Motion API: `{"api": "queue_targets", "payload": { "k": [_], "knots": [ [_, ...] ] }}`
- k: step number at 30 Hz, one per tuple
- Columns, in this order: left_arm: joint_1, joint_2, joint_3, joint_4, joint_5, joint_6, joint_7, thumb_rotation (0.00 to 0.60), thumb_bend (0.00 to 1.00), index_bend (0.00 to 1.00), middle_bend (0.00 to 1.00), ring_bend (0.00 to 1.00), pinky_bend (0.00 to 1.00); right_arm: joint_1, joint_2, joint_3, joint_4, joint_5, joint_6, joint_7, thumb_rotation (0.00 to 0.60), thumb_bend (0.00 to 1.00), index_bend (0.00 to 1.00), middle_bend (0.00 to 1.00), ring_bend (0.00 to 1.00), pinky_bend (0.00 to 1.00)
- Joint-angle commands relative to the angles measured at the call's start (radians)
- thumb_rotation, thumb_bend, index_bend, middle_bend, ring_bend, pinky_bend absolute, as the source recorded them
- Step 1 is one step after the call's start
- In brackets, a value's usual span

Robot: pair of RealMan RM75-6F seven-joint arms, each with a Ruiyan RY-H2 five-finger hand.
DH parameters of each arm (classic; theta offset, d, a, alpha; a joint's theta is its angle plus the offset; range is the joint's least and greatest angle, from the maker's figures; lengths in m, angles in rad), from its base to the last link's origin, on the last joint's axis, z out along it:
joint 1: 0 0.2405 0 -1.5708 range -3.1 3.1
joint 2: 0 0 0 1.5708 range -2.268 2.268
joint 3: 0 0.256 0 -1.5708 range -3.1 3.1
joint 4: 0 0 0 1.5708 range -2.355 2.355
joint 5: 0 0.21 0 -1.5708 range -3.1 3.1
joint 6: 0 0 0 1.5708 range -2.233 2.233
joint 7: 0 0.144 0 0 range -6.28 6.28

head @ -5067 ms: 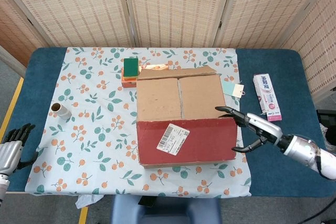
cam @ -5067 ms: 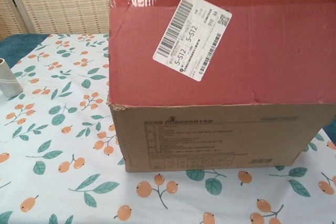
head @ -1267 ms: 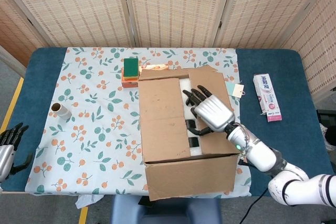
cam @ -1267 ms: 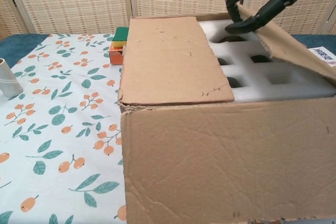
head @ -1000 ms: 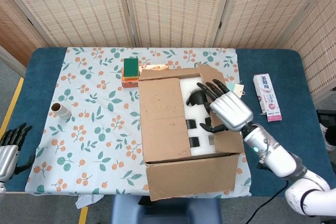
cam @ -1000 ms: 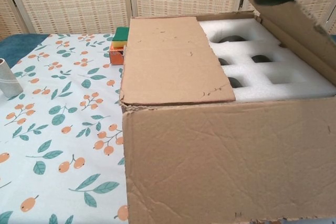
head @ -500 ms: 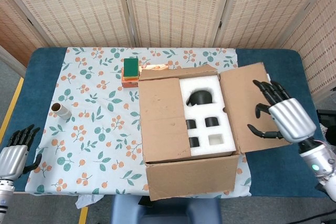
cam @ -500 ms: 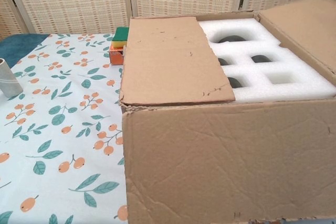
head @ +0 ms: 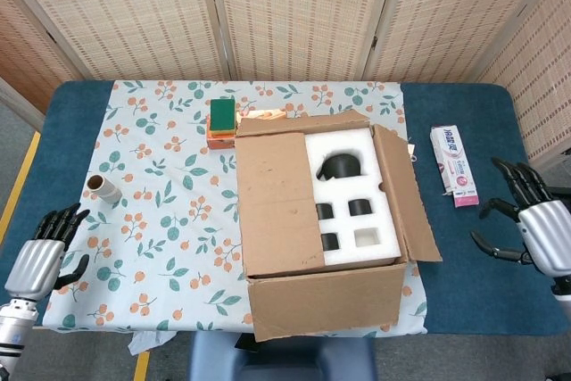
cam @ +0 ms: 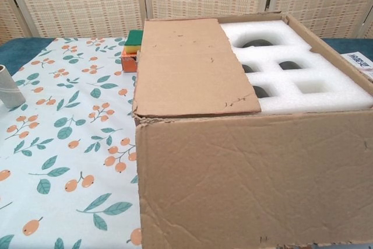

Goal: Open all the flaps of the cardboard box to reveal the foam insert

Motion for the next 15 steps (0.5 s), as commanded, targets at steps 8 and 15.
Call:
{"api": "queue_targets", "payload": {
  "k": [8, 15],
  "knots": [
    [-0.278, 0.203, -0.062, -0.31, 0.083, -0.291, 0.033, 0.6, 0.96, 0.34, 0.0, 0.0, 0.0, -0.109, -0.188, 0.019, 0.233, -0.09, 0.192, 0.241, 0.34, 0.4, 0.51, 0.0, 0.0, 0.0],
    [-0.485, 0.157, -0.147, -0.367, -0.047, -0.54, 0.122, 0.6, 1.0, 0.4, 0.0, 0.0, 0.0, -0.139, -0.187, 0.048, 0.288, -0.083, 0.265, 0.385, 0.349, 0.41, 0.51, 0.0, 0.0, 0.0]
  ]
}}
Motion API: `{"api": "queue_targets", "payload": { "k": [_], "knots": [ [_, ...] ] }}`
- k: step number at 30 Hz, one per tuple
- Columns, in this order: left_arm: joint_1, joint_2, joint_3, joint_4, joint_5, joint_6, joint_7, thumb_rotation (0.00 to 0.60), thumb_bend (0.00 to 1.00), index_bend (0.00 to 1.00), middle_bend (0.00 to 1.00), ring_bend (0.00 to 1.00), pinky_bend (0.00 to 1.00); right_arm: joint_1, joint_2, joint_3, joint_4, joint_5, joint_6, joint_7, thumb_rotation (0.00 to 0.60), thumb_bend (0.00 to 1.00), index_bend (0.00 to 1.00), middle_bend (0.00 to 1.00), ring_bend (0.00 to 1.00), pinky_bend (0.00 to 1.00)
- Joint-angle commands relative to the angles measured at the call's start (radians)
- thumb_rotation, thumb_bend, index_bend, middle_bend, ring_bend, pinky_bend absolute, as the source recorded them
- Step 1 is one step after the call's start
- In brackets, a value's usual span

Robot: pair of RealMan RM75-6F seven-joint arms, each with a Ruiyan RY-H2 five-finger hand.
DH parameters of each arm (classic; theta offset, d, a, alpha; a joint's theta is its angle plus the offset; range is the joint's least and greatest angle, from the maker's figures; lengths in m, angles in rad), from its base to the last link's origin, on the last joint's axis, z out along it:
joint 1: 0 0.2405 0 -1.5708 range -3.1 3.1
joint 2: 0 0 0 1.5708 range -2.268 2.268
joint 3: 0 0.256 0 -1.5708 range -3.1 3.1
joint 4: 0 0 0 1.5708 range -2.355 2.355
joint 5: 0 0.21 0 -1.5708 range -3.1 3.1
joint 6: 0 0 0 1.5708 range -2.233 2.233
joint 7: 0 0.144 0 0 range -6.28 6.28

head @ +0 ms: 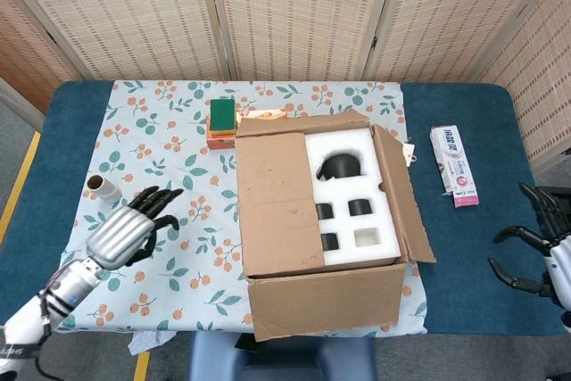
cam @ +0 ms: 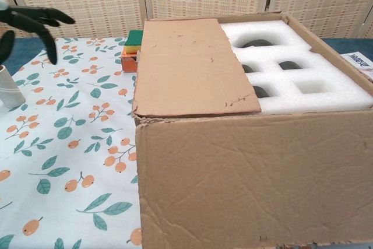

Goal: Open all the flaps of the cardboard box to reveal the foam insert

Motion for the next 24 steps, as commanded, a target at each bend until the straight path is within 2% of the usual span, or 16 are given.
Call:
{"api": "queue_targets", "payload": {
  "k": [1, 5, 9, 13, 16, 20, 24],
  "knots": [
    [-0.145, -0.044, -0.076, -0.052, -0.128, -0.147, 0.118, 0.6, 1.0, 0.4, 0.0, 0.0, 0.0, -0.016, -0.003, 0.019, 0.031, 0.016, 0.01, 0.071, 0.35, 0.41, 0.51, 0.0, 0.0, 0.0],
    [-0.237, -0.105, -0.127, -0.07, -0.241, -0.204, 0.205, 0.6, 1.0, 0.4, 0.0, 0.0, 0.0, -0.015, -0.001, 0.029, 0.045, 0.037, -0.019, 0.099, 0.35, 0.41, 0.51, 0.0, 0.0, 0.0],
    [-0.3, -0.143, -0.161, -0.082, -0.276, -0.215, 0.229, 0.6, 1.0, 0.42, 0.0, 0.0, 0.0, -0.013, 0.002, 0.034, 0.049, 0.042, -0.039, 0.116, 0.35, 0.41, 0.51, 0.0, 0.0, 0.0],
    [-0.367, -0.203, -0.166, -0.079, -0.29, -0.228, 0.31, 0.6, 1.0, 0.49, 0.01, 0.0, 0.0, -0.006, 0.004, 0.037, 0.047, 0.047, -0.068, 0.138, 0.349, 0.41, 0.5, 0.0, 0.0, 0.0],
    [-0.443, -0.263, -0.168, -0.042, -0.351, -0.279, 0.363, 0.6, 1.0, 0.49, 0.01, 0.0, 0.0, 0.002, 0.003, 0.038, 0.046, 0.048, -0.093, 0.125, 0.35, 0.41, 0.5, 0.0, 0.0, 0.0],
    [-0.537, -0.334, -0.174, 0.034, -0.449, -0.34, 0.382, 0.6, 1.0, 0.48, 0.01, 0.0, 0.0, 0.005, 0.013, 0.038, 0.047, 0.05, -0.113, 0.158, 0.35, 0.41, 0.5, 0.0, 0.0, 0.0],
    [-0.585, -0.365, -0.178, 0.077, -0.49, -0.348, 0.382, 0.6, 1.0, 0.47, 0.01, 0.0, 0.0, 0.005, 0.017, 0.045, 0.063, 0.068, -0.131, 0.197, 0.35, 0.41, 0.5, 0.0, 0.0, 0.0]
  ]
}}
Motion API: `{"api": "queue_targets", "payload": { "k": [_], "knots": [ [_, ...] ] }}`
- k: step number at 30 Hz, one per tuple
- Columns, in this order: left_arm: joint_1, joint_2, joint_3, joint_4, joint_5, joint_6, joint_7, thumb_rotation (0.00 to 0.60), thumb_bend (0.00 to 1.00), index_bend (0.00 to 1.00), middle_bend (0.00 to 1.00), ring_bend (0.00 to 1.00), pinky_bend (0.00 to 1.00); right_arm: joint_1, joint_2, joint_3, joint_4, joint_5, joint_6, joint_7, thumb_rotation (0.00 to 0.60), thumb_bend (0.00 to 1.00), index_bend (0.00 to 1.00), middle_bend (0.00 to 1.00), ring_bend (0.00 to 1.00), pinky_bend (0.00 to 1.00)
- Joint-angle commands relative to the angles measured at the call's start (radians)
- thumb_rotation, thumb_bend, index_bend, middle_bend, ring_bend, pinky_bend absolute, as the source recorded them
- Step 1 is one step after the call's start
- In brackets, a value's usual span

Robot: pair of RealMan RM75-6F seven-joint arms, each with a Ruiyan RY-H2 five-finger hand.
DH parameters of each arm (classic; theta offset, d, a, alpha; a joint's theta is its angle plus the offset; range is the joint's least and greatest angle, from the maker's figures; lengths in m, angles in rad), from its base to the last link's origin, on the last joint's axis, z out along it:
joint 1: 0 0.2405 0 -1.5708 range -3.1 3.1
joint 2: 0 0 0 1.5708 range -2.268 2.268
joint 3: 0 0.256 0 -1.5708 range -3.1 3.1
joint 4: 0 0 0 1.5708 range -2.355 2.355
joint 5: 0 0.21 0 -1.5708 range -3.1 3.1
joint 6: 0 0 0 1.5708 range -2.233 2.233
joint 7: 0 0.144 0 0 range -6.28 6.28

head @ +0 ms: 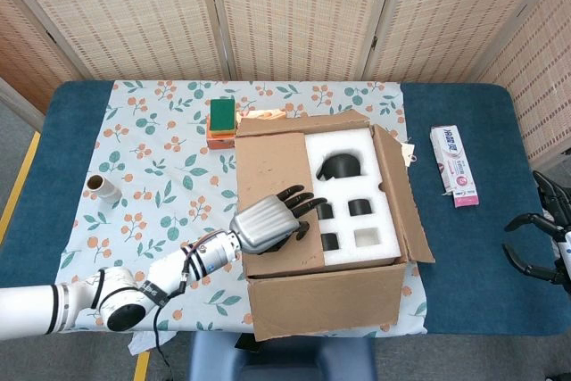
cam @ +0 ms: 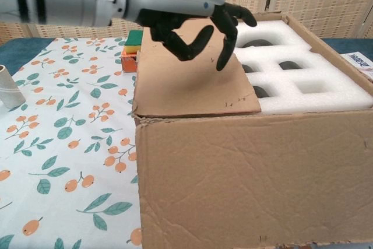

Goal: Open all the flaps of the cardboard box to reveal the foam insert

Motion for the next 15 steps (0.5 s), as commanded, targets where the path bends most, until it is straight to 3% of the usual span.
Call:
{"api": "queue_targets", "payload": {
  "k": [1, 15],
  "knots": [
    [-0.045, -0.035, -0.007, 0.045, -0.042, -0.014, 0.003, 0.6, 1.0, 0.48, 0.01, 0.0, 0.0, 0.002, 0.005, 0.006, 0.018, 0.015, -0.02, 0.039, 0.35, 0.41, 0.5, 0.0, 0.0, 0.0],
    [-0.125, -0.151, -0.012, 0.259, -0.028, -0.053, -0.158, 0.6, 1.0, 0.45, 0.01, 0.0, 0.0, 0.023, 0.005, 0.007, 0.065, 0.023, -0.094, 0.12, 0.35, 0.41, 0.5, 0.0, 0.0, 0.0]
  ]
}}
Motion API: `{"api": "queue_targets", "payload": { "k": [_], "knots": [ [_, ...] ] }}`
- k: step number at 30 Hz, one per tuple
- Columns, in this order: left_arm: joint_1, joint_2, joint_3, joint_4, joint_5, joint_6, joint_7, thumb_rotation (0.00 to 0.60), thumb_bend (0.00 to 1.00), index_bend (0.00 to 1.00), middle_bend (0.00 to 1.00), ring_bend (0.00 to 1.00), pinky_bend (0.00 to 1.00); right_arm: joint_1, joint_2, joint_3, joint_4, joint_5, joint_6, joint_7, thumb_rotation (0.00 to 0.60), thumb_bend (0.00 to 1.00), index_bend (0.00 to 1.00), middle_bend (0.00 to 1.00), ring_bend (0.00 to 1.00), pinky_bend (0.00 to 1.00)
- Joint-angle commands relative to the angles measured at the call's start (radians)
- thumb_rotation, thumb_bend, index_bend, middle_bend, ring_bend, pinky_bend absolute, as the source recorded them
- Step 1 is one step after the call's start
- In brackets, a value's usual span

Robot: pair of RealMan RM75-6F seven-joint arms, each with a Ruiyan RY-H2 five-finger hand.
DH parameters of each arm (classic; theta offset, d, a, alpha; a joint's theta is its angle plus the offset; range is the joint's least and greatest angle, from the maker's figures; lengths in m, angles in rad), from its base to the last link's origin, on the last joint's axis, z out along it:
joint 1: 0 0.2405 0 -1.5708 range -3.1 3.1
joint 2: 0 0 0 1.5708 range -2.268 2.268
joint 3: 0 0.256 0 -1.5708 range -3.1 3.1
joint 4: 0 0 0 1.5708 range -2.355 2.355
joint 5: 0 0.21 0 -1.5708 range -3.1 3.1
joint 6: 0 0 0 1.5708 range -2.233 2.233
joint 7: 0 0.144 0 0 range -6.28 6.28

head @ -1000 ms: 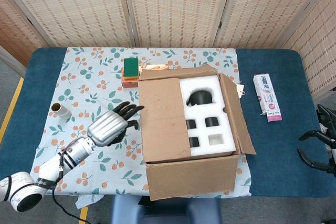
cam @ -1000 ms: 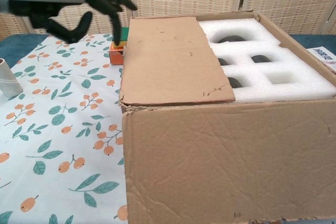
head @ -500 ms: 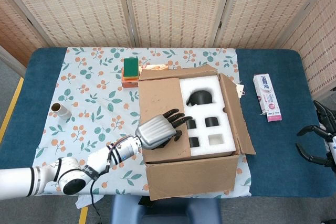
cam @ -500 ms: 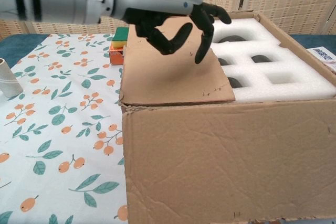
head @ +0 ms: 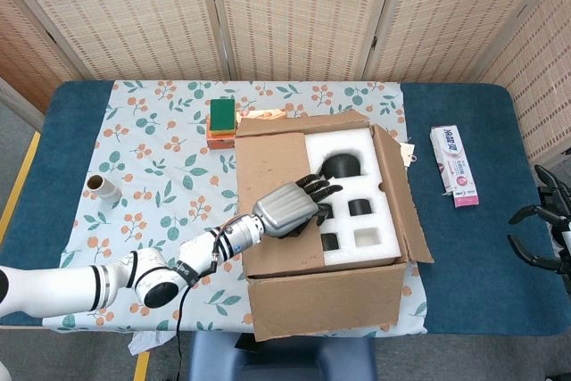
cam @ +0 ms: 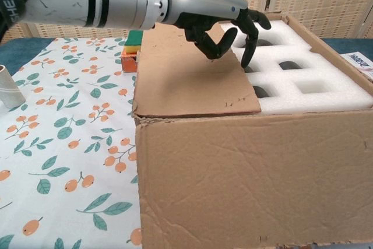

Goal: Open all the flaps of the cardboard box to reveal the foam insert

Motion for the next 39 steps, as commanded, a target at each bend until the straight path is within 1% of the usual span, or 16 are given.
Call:
{"api": "queue_targets", "payload": {
  "k": [1, 5, 12, 18, 21, 24, 31, 39],
  "knots": [
    [-0.024, -0.031, -0.005, 0.065, 0.008, -0.021, -0.055, 0.6, 1.0, 0.46, 0.01, 0.0, 0.0, 0.003, -0.001, 0.002, 0.005, 0.005, -0.013, 0.01, 0.35, 0.41, 0.5, 0.0, 0.0, 0.0],
    [-0.037, -0.046, 0.001, 0.113, 0.027, -0.035, -0.089, 0.6, 1.0, 0.46, 0.01, 0.0, 0.0, 0.006, -0.001, 0.002, 0.013, 0.005, -0.023, 0.024, 0.35, 0.41, 0.5, 0.0, 0.0, 0.0],
    [-0.05, -0.059, 0.016, 0.145, 0.051, -0.037, -0.127, 0.6, 1.0, 0.46, 0.01, 0.0, 0.0, 0.008, -0.003, 0.005, 0.019, 0.007, -0.031, 0.029, 0.35, 0.41, 0.5, 0.0, 0.0, 0.0],
    [-0.061, -0.07, 0.035, 0.165, 0.053, -0.036, -0.13, 0.6, 1.0, 0.47, 0.01, 0.0, 0.0, 0.005, -0.002, 0.006, 0.019, 0.006, -0.029, 0.032, 0.35, 0.41, 0.5, 0.0, 0.0, 0.0],
    [-0.062, -0.073, 0.048, 0.17, 0.048, -0.028, -0.116, 0.6, 1.0, 0.5, 0.01, 0.0, 0.0, 0.004, -0.001, 0.005, 0.02, 0.003, -0.028, 0.036, 0.35, 0.41, 0.5, 0.0, 0.0, 0.0],
    [-0.065, -0.066, 0.054, 0.164, 0.032, -0.029, -0.11, 0.6, 1.0, 0.53, 0.01, 0.0, 0.0, 0.003, 0.0, 0.004, 0.02, -0.002, -0.024, 0.037, 0.35, 0.41, 0.5, 0.0, 0.0, 0.0],
    [-0.067, -0.048, 0.074, 0.128, 0.003, 0.006, -0.055, 0.6, 1.0, 0.57, 0.01, 0.0, 0.0, 0.001, 0.003, 0.001, 0.015, -0.011, -0.017, 0.038, 0.35, 0.41, 0.5, 0.0, 0.0, 0.0],
    [-0.065, -0.017, 0.082, 0.044, -0.067, 0.092, 0.047, 0.6, 1.0, 0.59, 0.01, 0.0, 0.0, 0.001, 0.007, -0.005, 0.004, -0.023, -0.016, 0.034, 0.35, 0.41, 0.49, 0.0, 0.0, 0.0]
  ]
}}
